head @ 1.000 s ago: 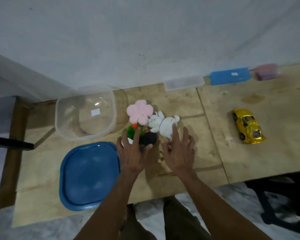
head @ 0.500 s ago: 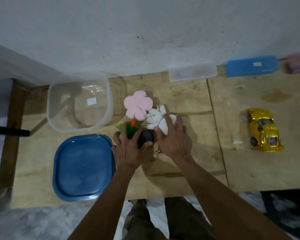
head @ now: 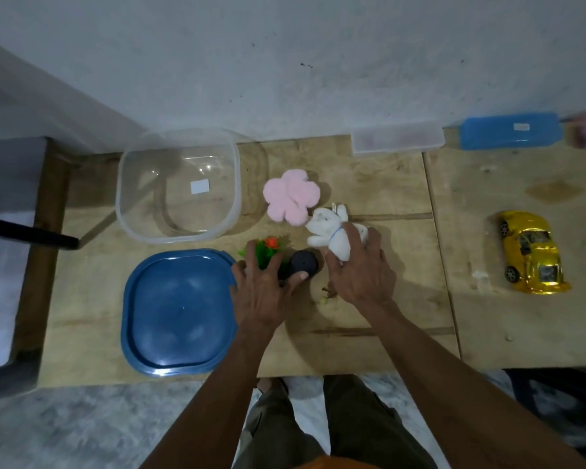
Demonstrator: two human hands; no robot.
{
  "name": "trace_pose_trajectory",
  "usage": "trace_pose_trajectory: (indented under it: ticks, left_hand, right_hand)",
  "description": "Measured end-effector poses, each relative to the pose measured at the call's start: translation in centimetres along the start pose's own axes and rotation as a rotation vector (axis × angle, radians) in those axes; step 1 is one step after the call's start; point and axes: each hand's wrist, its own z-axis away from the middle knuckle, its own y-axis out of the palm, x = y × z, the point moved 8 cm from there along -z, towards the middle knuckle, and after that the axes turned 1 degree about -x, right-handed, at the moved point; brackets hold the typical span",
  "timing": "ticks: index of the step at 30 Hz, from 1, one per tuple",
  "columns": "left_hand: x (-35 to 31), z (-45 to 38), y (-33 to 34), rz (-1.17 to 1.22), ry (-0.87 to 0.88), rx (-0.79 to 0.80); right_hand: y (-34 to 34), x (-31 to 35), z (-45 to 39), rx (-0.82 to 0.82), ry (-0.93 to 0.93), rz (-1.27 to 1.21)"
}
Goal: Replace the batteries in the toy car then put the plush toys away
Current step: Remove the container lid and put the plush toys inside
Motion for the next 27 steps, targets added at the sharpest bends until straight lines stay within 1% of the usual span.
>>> trace_pose_trajectory:
  ticks: [3, 8, 13, 20, 25, 27]
  left_hand:
    - [0.9, 0.6, -0.1, 0.029, -0.01, -0.024]
    - [1.5, 0.3, -0.6, 0.108, -0.033, -0.01]
    - [1.5, 0.5, -1.0, 0.176, -0.062, -0.076]
    - [1.3, 1.2, -1.9, 0.219, -0.126, -0.135]
    - [1.0, 1.4, -2.8, 0.25, -0.16, -0.161]
    - [0.8, 1.3, -3.1, 0.269, -0.149, -0.184]
  right_hand:
    - [0.1, -0.2, 0.3, 0.001, 0.022, -0.049]
    - [-0.4, -0.8, 0.8, -0.041, 0.066, -0.141]
    - [-0.5, -0.9, 0.9, -0.052, 0.056, -0.144]
    - [0.0, -1.1, 0.2, 0.044, 0.072, -0.13]
    - [0.0, -1.2, -0.3, 0.049, 0.05, -0.177]
    - [-0.1, -1.3, -0.6, 0.068, 0.05, -0.195]
